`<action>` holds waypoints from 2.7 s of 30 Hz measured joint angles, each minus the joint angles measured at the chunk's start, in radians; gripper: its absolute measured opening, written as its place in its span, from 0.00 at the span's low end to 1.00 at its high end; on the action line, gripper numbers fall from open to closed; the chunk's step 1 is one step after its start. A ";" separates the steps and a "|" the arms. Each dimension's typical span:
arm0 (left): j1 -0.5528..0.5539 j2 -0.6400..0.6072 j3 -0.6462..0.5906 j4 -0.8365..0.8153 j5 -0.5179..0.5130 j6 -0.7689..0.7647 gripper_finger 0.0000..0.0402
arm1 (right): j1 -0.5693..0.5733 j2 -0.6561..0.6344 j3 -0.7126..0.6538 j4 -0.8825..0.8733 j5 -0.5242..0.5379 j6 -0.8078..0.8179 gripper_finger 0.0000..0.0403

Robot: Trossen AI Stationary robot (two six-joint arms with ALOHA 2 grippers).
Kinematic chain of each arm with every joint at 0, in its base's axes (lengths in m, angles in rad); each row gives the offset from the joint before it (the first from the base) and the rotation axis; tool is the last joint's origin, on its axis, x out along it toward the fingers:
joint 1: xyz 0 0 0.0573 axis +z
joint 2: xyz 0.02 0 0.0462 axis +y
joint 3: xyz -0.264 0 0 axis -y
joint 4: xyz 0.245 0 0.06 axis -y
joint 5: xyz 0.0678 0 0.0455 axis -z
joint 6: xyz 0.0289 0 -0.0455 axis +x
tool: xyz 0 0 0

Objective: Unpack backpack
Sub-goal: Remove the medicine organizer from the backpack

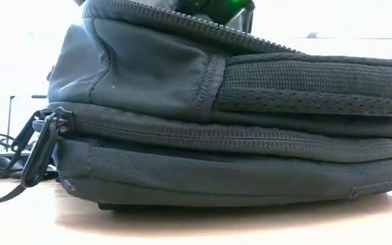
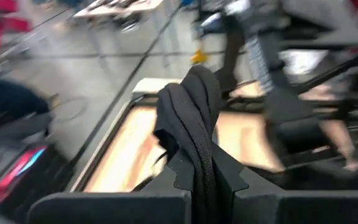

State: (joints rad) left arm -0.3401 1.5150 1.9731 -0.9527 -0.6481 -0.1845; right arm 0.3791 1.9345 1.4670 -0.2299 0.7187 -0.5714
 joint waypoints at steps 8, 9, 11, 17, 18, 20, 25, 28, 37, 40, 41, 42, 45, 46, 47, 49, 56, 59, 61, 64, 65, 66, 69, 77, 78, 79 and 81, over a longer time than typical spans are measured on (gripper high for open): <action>0.004 -0.187 -0.328 -0.075 -0.148 -0.210 0.00 | 0.117 -0.083 -0.001 -0.071 0.059 0.055 0.36; 0.005 -0.223 -0.384 -0.075 -0.161 -0.245 0.00 | 0.132 -0.099 -0.001 -0.081 0.074 0.065 0.36; 0.005 -0.296 -0.500 -0.076 -0.181 -0.327 0.00 | 0.159 -0.138 -0.001 -0.112 0.126 0.096 0.36; 0.004 -0.513 -0.855 0.080 -0.188 -0.494 0.00 | 0.210 -0.264 -0.001 -0.303 0.266 0.254 0.36; 0.004 -0.543 -0.910 0.120 -0.174 -0.502 0.00 | 0.212 -0.287 -0.001 -0.357 0.279 0.305 0.36; 0.004 -0.590 -1.011 0.201 -0.149 -0.506 0.00 | 0.211 -0.336 -0.001 -0.472 0.302 0.425 0.36; 0.005 -0.681 -1.200 0.281 -0.139 -0.570 0.00 | 0.200 -0.424 -0.006 -0.800 0.350 0.760 0.36; 0.009 -0.724 -1.273 0.280 -0.147 -0.621 0.00 | 0.184 -0.458 -0.014 -1.010 0.356 0.980 0.36; 0.027 -0.828 -1.245 0.244 -0.149 -0.629 0.00 | 0.058 -0.469 -0.173 -1.316 0.326 1.534 0.36; 0.029 -0.843 -1.147 0.164 -0.150 -0.601 0.00 | -0.023 -0.469 -0.257 -1.317 0.283 1.610 0.36; 0.029 -0.843 -1.110 0.139 -0.154 -0.593 0.00 | -0.053 -0.469 -0.284 -1.314 0.269 1.631 0.36; 0.029 -0.841 -1.073 0.117 -0.158 -0.585 0.00 | -0.082 -0.469 -0.314 -1.308 0.254 1.648 0.36; 0.029 -0.823 -0.972 0.079 -0.169 -0.543 0.00 | -0.163 -0.469 -0.409 -1.261 0.229 1.671 0.37; 0.029 -0.814 -0.947 0.080 -0.174 -0.528 0.00 | -0.188 -0.469 -0.442 -1.231 0.224 1.671 0.38; 0.029 -0.805 -0.927 0.080 -0.177 -0.514 0.00 | -0.210 -0.469 -0.472 -1.195 0.223 1.666 0.38; 0.030 -0.778 -0.900 0.081 -0.181 -0.492 0.00 | -0.250 -0.469 -0.531 -1.114 0.223 1.645 0.39; 0.031 -0.652 -0.894 0.087 -0.191 -0.478 0.00 | -0.403 -0.469 -0.688 -0.880 0.239 1.550 0.40; 0.031 -0.609 -0.890 0.087 -0.191 -0.478 0.00 | -0.450 -0.466 -0.716 -0.838 0.256 1.530 0.43; 0.031 -0.593 -0.888 0.087 -0.191 -0.471 0.00 | -0.470 -0.462 -0.722 -0.833 0.258 1.532 0.45; 0.031 -0.588 -0.888 0.086 -0.188 -0.462 0.00 | -0.484 -0.462 -0.722 -0.829 0.257 1.533 0.48; 0.031 -0.590 -0.888 0.086 -0.186 -0.461 0.00 | -0.484 -0.462 -0.722 -0.829 0.255 1.533 0.50; 0.031 -0.592 -0.888 0.086 -0.184 -0.461 0.00 | -0.484 -0.462 -0.722 -0.827 0.251 1.532 0.51; 0.031 -0.596 -0.888 0.084 -0.181 -0.461 0.00 | -0.485 -0.462 -0.722 -0.826 0.244 1.530 0.55; 0.030 -0.599 -0.888 0.080 -0.173 -0.460 0.00 | -0.485 -0.471 -0.722 -0.827 0.250 1.529 0.71; 0.030 -0.599 -0.888 0.080 -0.173 -0.460 0.00 | -0.485 -0.476 -0.720 -0.828 0.254 1.524 0.73; 0.030 -0.599 -0.888 0.080 -0.173 -0.460 0.00 | -0.485 -0.483 -0.716 -0.830 0.257 1.517 0.75; 0.030 -0.599 -0.888 0.080 -0.173 -0.460 0.00 | -0.485 -0.495 -0.701 -0.833 0.267 1.499 0.78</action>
State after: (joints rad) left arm -0.3099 0.9165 1.0847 -0.8722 -0.8211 -0.6449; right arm -0.1055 1.4396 0.7659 -1.0627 0.9860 0.9278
